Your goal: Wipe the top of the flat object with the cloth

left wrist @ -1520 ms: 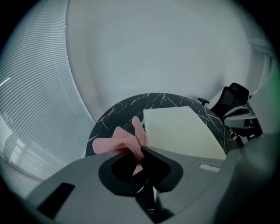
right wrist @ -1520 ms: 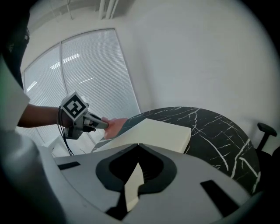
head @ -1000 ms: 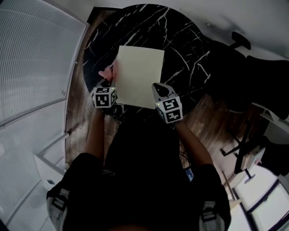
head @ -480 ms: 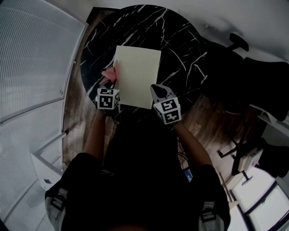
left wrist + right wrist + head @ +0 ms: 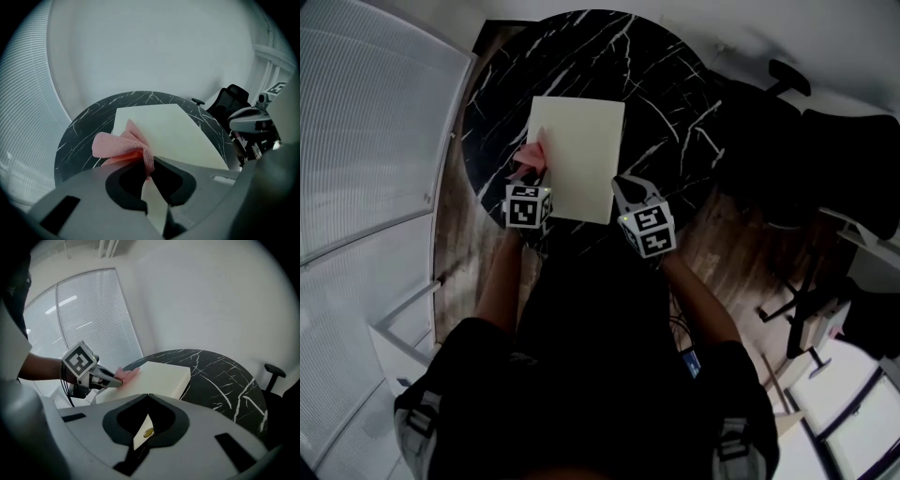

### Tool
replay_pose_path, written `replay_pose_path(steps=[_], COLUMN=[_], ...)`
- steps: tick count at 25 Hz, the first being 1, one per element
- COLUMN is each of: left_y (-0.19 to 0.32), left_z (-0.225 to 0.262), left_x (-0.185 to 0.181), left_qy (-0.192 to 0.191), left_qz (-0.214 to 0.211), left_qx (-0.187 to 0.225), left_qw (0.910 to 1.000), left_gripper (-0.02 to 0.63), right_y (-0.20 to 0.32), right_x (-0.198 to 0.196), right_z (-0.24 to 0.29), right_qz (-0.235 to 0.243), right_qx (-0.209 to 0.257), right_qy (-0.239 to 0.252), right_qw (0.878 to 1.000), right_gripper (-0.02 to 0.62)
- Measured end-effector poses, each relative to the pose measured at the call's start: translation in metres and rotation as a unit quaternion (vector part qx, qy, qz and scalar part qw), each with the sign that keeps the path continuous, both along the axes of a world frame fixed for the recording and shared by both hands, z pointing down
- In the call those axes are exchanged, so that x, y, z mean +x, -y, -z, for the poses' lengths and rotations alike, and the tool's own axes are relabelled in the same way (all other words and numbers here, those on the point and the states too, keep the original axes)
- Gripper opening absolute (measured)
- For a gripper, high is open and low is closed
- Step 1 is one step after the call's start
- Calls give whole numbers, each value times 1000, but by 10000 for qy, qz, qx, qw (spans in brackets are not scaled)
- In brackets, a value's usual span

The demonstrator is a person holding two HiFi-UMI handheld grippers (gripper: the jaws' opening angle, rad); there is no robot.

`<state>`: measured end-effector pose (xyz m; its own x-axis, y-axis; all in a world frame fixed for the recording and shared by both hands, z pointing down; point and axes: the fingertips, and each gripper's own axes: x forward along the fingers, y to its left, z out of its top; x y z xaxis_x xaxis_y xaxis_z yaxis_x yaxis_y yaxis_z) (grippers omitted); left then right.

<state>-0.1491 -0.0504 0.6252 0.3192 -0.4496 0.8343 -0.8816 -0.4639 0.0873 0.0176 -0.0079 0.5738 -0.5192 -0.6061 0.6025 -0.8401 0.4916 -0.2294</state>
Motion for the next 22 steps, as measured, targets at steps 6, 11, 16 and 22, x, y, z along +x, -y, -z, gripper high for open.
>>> replay_pose_path(steps=[6, 11, 16, 22], left_y=[-5, -10, -14, -19], left_z=[-3, -4, -4, -4], left_x=[17, 35, 50, 64], left_qy=[-52, -84, -107, -127], left_qz=[-127, -322, -436, -529], left_qx=[-62, -90, -99, -132], left_qw=[9999, 9994, 9989, 9984], left_gripper=[20, 20, 20, 20], right_y=[-6, -10, -13, -17], right_x=[9, 17, 27, 37], right_z=[-3, -3, -5, -5], right_qz=[-109, -196, -281, -337], right_qx=[-12, -32, -29, -32], right_qy=[23, 16, 36, 37], right_qw=[9999, 9998, 9996, 9994], right_gripper=[-5, -5, -5, -5])
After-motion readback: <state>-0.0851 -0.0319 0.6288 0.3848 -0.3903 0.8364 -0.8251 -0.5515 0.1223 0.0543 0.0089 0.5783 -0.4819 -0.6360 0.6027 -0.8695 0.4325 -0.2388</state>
